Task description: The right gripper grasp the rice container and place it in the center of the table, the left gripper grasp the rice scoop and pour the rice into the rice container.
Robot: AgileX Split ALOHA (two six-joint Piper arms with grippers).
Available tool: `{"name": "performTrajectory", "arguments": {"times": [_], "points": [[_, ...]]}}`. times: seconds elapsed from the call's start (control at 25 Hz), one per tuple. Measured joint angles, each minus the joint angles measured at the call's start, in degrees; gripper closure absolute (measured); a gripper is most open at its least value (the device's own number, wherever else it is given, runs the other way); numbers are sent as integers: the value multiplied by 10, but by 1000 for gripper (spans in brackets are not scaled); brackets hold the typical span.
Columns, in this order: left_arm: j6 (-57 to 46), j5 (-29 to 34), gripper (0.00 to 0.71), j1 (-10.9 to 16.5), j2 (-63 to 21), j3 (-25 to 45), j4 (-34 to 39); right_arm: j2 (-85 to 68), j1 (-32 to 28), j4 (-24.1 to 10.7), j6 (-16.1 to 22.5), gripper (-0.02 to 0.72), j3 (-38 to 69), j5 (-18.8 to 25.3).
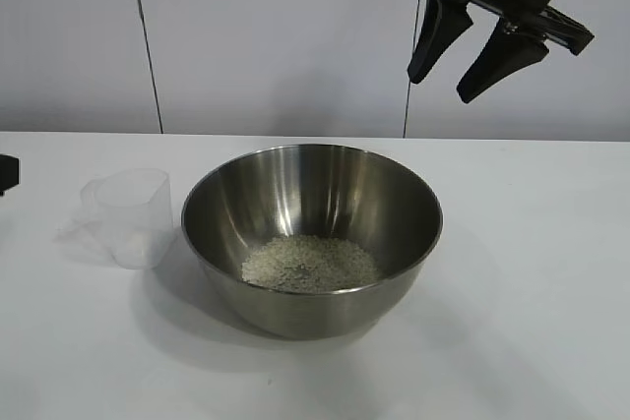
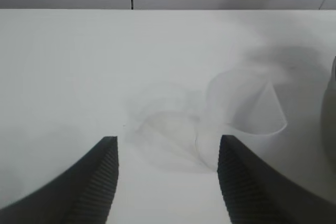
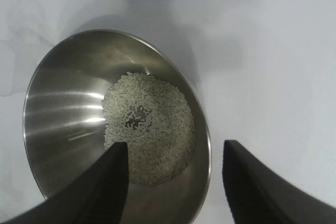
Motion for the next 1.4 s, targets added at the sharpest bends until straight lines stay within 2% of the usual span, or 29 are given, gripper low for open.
{"name": "performTrajectory", "arguments": {"times": [0.12, 0.2, 0.32, 0.48, 0.64, 0.76, 0.96, 1.16, 1.4], "points": [[-33, 200, 295, -6, -49, -87, 10, 0, 0, 9, 0, 333, 0, 1], [-44, 313, 295, -25, -56, -158, 14, 0, 0, 12, 0, 333, 0, 3], [-49, 431, 295, -62, -55, -257, 15, 0, 0, 14, 0, 333, 0, 11], [-43, 542, 276, -102, -21, -372, 6, 0, 0, 15, -7, 333, 0, 26], [8, 609, 206, -107, 45, -447, -65, 0, 0, 15, -14, 333, 0, 36], [29, 655, 192, -107, 97, -486, -119, 0, 0, 15, -28, 333, 0, 57], [33, 720, 189, -107, 176, -537, -169, 0, 8, 14, -38, 333, 0, 92], [33, 738, 189, -107, 201, -556, -196, 0, 36, 15, -39, 333, 0, 94], [33, 757, 189, -107, 217, -556, -207, 0, 39, 12, -40, 333, 0, 87]]}}
